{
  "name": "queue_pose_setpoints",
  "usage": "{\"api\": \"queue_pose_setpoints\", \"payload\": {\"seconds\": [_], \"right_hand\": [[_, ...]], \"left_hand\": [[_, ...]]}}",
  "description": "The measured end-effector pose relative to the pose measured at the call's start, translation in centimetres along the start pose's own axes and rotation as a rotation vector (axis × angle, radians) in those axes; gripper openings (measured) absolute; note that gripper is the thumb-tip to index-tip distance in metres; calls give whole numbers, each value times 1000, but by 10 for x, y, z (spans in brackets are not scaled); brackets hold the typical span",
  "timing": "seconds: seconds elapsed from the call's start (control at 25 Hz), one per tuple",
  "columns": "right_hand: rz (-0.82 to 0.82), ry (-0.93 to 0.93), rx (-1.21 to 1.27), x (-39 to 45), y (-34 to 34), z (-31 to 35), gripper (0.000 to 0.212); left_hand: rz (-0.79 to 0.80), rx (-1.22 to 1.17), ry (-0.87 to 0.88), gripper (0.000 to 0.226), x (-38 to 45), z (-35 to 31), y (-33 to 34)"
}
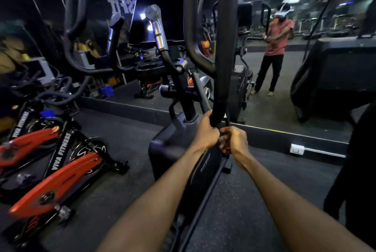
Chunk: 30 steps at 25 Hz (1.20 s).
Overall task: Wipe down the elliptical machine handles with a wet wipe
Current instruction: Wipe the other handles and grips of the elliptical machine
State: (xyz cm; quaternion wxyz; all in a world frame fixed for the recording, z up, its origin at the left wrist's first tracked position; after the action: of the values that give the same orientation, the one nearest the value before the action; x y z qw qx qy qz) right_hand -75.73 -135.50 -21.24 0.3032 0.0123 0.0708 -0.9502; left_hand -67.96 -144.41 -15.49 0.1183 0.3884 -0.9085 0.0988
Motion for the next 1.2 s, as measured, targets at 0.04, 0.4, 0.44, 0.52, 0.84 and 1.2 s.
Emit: {"api": "queue_pose_setpoints", "payload": {"seconds": [0.04, 0.4, 0.44, 0.52, 0.84, 1.2], "right_hand": [[-6, -14, 3, -4, 2, 2, 26], [-136, -223, 183, -45, 3, 63, 18], [-112, -220, 232, -48, 0, 64, 16], [-137, -214, 244, -50, -14, 61, 12], [-313, -101, 200, -28, -53, 76, 25], [104, -151, 101, -6, 22, 51, 60]], "left_hand": [[-27, -40, -35, 49, -6, -4, 0], [-185, 89, 175, 44, -72, -72, -7], [-92, 83, 180, 45, -77, -74, 1], [58, 62, 120, 48, -82, -75, 11], [-189, 68, 99, 29, -63, -92, -28], [-350, 75, 165, 13, -12, -110, -20]]}}
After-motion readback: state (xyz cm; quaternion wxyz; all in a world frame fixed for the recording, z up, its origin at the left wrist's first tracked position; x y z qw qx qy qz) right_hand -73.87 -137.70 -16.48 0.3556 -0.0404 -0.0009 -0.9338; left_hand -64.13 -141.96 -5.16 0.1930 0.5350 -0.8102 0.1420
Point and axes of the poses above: each hand's wrist, its own x-axis towards the middle knuckle, its own y-axis out of the palm, z = x × y, the point moved 8 cm from there along x, towards the middle knuckle, and after that the axes turned 13 degrees about -x, right-handed, at the moved point
